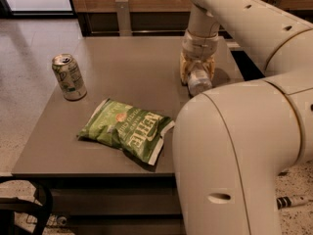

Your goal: Place blue plastic bottle upright

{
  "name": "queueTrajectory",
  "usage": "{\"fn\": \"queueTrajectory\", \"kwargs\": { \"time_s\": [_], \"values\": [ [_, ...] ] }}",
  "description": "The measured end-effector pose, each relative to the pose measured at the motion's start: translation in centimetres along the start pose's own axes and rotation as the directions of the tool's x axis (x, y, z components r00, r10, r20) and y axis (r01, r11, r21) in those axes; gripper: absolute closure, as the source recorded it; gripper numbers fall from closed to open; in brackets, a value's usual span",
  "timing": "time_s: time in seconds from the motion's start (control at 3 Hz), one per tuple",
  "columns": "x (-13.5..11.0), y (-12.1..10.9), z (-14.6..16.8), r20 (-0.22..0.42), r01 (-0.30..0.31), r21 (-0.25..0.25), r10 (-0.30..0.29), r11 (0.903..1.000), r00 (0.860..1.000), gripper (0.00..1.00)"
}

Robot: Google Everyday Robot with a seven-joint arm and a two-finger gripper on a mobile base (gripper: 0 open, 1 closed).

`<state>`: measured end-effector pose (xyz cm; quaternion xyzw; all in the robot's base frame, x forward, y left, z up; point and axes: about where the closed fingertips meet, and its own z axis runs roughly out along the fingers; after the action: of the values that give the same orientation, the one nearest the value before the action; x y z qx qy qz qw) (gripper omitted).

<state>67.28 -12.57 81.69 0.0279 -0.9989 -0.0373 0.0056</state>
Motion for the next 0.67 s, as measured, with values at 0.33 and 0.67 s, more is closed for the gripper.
{"fn": "queueTrajectory", "kwargs": {
  "time_s": [0.33,0.67],
  "values": [
    [0.0,0.01,-0.1,0.0,0.0,0.0,0.0,1.0,1.0,0.93],
    [0.0,0.01,-0.11,0.0,0.0,0.0,0.0,1.0,1.0,1.0]
  ]
}}
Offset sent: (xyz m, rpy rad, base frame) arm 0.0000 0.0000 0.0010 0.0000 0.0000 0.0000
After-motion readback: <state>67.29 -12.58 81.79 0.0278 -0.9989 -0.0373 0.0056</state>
